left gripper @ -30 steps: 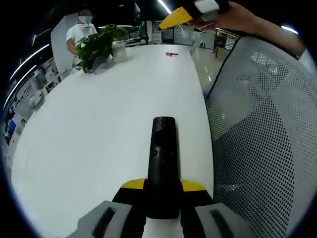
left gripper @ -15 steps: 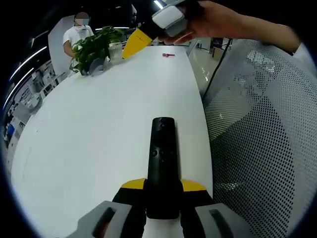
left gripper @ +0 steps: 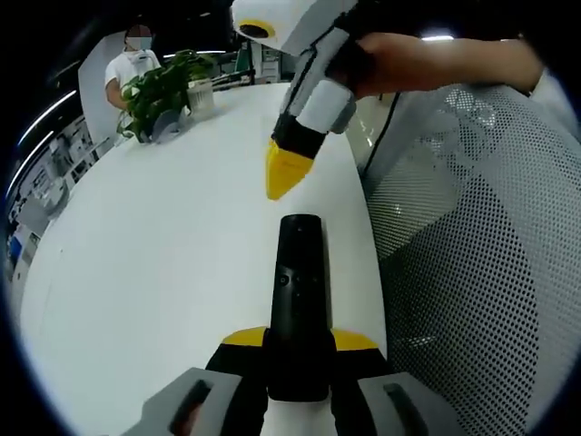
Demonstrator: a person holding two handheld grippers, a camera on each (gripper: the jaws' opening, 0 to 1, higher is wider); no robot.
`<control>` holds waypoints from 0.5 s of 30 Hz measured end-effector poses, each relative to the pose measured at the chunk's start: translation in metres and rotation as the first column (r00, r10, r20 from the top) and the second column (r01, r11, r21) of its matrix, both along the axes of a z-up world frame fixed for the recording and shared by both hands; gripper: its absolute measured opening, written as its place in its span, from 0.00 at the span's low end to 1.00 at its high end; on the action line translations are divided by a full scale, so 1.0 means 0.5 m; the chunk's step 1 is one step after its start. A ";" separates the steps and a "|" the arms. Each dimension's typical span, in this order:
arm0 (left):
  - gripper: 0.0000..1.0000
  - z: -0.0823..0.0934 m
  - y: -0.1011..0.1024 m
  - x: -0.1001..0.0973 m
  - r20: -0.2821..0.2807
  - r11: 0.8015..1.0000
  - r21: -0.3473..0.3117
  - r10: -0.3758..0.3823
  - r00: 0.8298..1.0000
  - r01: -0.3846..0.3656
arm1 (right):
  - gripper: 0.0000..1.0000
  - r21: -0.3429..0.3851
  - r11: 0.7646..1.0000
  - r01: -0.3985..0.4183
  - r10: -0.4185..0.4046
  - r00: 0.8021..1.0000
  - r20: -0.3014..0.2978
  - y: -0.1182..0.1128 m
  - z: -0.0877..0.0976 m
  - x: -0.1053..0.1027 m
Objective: Press the specified remote control buttons in sequence, fully releasing each button before pressing the next.
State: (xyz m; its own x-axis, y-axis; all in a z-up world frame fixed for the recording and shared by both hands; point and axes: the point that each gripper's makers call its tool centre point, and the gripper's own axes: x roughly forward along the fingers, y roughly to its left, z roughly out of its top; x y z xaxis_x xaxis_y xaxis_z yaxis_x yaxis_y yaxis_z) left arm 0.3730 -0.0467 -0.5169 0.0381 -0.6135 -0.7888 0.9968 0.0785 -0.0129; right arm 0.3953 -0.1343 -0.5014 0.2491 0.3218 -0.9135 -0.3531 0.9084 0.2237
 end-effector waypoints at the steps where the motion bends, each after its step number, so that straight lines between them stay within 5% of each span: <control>1: 0.24 0.000 0.000 -0.001 -0.002 1.000 0.002 -0.004 1.000 0.004 | 0.00 -0.004 1.000 0.004 -0.004 0.999 -0.035 0.000 -0.007 -0.010; 15: 0.24 0.001 -0.006 -0.003 -0.003 1.000 0.002 -0.023 1.000 0.023 | 0.00 0.024 0.999 0.036 -0.033 0.994 -0.109 -0.002 -0.023 -0.021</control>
